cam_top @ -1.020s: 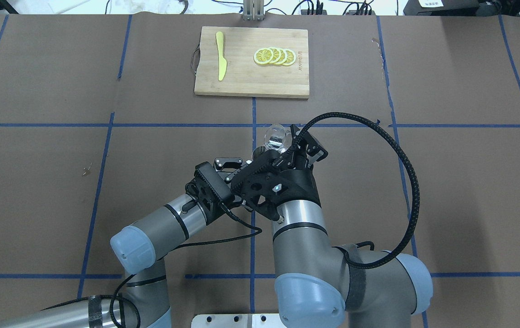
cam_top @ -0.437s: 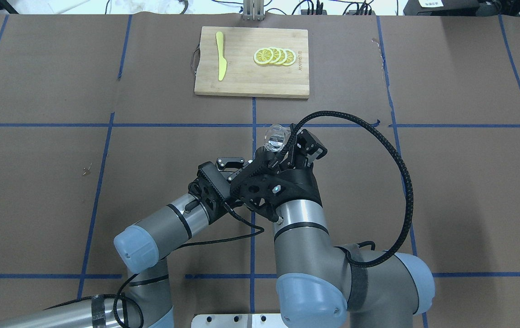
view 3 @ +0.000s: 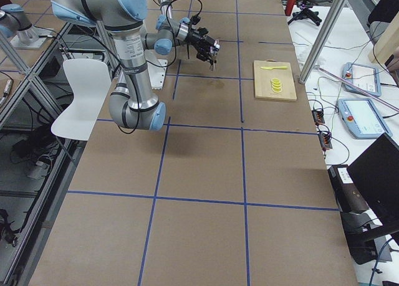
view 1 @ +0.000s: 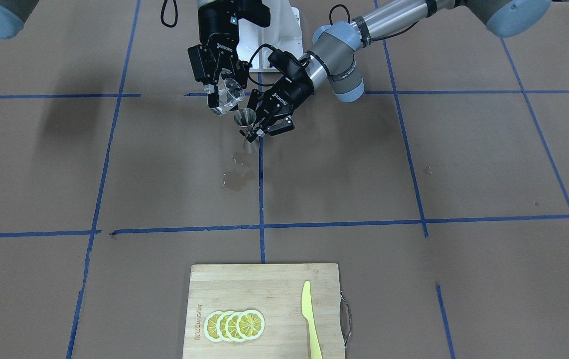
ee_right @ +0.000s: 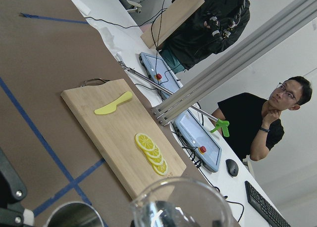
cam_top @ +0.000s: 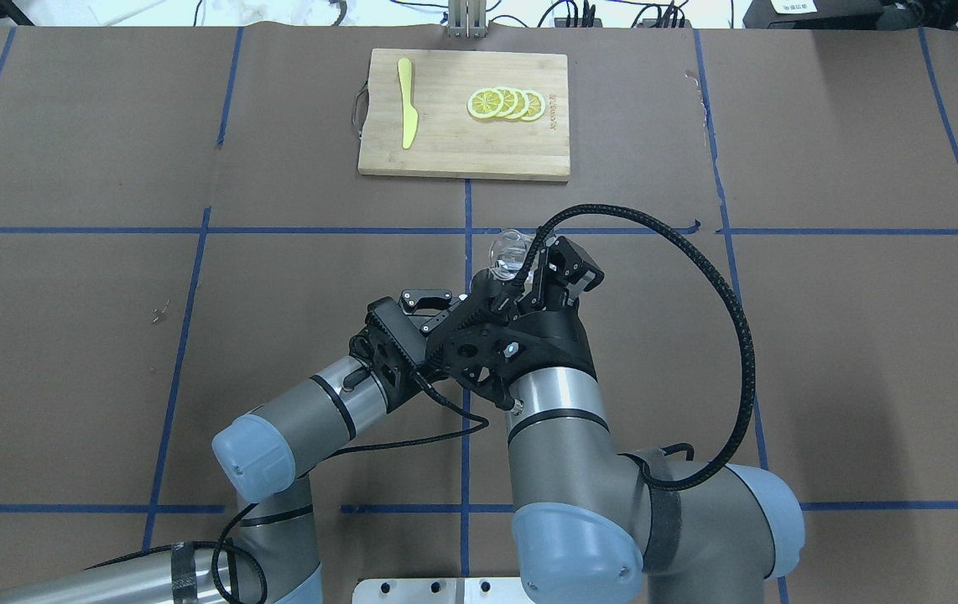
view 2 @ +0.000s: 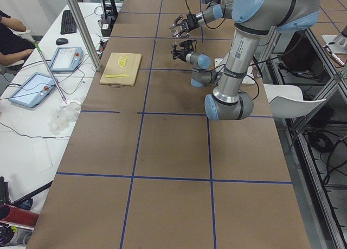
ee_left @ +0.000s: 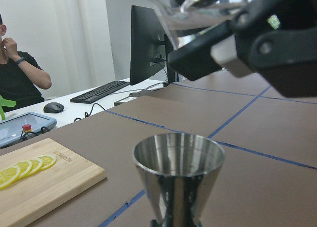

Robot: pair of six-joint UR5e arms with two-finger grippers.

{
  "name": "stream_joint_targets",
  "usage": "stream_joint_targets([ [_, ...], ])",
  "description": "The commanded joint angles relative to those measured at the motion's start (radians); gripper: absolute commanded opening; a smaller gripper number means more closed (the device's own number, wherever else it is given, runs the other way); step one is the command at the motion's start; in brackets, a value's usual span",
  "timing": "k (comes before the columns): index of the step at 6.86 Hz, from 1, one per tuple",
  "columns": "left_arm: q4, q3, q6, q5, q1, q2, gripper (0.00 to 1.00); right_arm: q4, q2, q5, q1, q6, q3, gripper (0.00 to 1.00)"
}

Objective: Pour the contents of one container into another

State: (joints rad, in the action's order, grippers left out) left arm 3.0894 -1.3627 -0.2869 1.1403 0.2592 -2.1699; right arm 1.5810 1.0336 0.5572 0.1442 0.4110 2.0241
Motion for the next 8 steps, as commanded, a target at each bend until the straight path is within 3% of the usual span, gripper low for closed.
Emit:
stream_joint_targets([
  [1,0.0,0.0,0.002,-0.001,0.0,-0.002,0.0,0.002,0.005,0.0,0.002,-0.035,0.001,0.0],
  [4,0.0,0.0,0.002,-0.002,0.0,-0.002,0.0,0.095,0.0,0.0,0.0,-0.069,0.045,0.0],
  [8,0.0,0.0,0.0,-0.002,0.0,-0.002,0.0,0.099,-0.006,0.0,0.0,-0.115,0.045,0.0],
])
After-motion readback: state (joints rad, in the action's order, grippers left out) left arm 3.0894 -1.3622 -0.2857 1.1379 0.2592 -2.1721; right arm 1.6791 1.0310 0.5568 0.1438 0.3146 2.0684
